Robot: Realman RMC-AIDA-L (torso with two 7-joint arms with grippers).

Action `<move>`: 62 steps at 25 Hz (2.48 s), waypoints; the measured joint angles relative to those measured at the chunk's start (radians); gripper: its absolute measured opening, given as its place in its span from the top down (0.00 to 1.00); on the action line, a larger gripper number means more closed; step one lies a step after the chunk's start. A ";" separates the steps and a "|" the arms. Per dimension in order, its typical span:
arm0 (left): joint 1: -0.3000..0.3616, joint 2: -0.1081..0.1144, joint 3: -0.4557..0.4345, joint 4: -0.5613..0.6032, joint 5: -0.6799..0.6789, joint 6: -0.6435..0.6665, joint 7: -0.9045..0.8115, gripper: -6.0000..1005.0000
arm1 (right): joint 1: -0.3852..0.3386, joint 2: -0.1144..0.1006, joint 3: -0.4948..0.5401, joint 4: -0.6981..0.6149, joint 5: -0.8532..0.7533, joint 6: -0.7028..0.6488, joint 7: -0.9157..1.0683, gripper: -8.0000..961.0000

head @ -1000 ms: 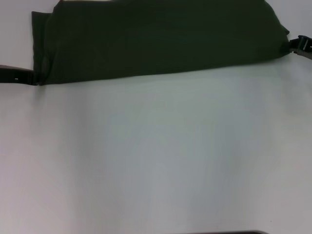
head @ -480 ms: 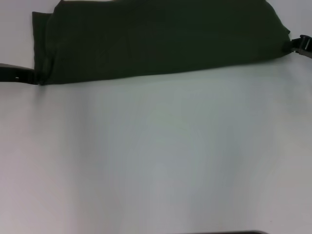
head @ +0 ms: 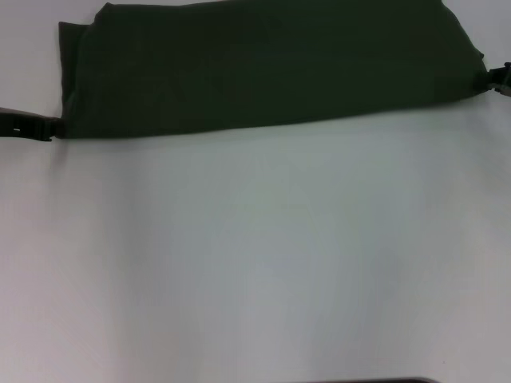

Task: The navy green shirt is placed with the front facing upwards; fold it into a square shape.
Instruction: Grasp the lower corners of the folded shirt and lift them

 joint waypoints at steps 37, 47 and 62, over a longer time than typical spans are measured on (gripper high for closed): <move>0.166 -0.019 -0.119 0.215 -0.056 0.491 0.154 0.99 | -0.227 0.014 0.079 -0.067 -0.008 -0.498 -0.153 0.98; 0.232 -0.038 -0.174 0.268 -0.073 0.610 0.180 0.99 | -0.291 0.006 0.079 -0.067 -0.009 -0.616 -0.185 0.98; 0.231 -0.034 -0.176 0.262 -0.022 0.601 0.179 0.99 | -0.326 0.010 0.118 -0.058 -0.077 -0.633 -0.195 0.98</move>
